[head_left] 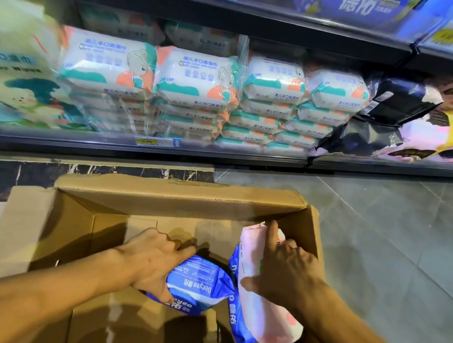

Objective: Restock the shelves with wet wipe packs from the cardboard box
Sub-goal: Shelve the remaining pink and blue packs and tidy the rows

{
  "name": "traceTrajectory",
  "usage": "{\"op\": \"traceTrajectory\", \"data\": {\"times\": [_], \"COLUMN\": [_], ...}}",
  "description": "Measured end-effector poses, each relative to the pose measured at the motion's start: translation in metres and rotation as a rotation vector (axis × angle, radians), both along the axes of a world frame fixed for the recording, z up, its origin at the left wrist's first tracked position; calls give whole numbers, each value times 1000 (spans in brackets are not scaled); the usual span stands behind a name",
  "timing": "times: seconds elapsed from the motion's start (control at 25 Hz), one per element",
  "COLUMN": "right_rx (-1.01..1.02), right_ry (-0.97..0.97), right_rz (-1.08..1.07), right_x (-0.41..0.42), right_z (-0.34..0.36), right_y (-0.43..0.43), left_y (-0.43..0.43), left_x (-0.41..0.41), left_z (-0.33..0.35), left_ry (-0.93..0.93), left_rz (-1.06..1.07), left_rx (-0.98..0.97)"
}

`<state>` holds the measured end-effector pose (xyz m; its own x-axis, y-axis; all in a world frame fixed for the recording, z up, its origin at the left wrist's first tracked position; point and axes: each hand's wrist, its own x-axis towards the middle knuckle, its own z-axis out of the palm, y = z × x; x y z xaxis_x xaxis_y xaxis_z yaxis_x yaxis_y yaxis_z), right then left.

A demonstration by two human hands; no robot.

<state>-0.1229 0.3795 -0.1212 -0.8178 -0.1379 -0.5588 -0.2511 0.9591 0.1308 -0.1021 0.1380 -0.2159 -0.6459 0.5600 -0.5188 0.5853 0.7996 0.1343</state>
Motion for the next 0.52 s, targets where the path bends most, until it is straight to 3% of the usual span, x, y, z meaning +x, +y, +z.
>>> {"op": "traceTrajectory", "data": {"times": [0.24, 0.4, 0.52], "right_rx": [-120, -172, -130], "right_ry": [-129, -6, 51], "right_rz": [-35, -33, 0], "right_x": [-3, 16, 22], "right_z": [-6, -15, -21], "right_y": [9, 14, 12], "left_y": [-2, -25, -47], "left_x": [-3, 9, 17], "left_z": [18, 14, 11], "left_ry": [-234, -519, -547], "left_rz": [135, 379, 427], "left_rx": [25, 121, 113]}}
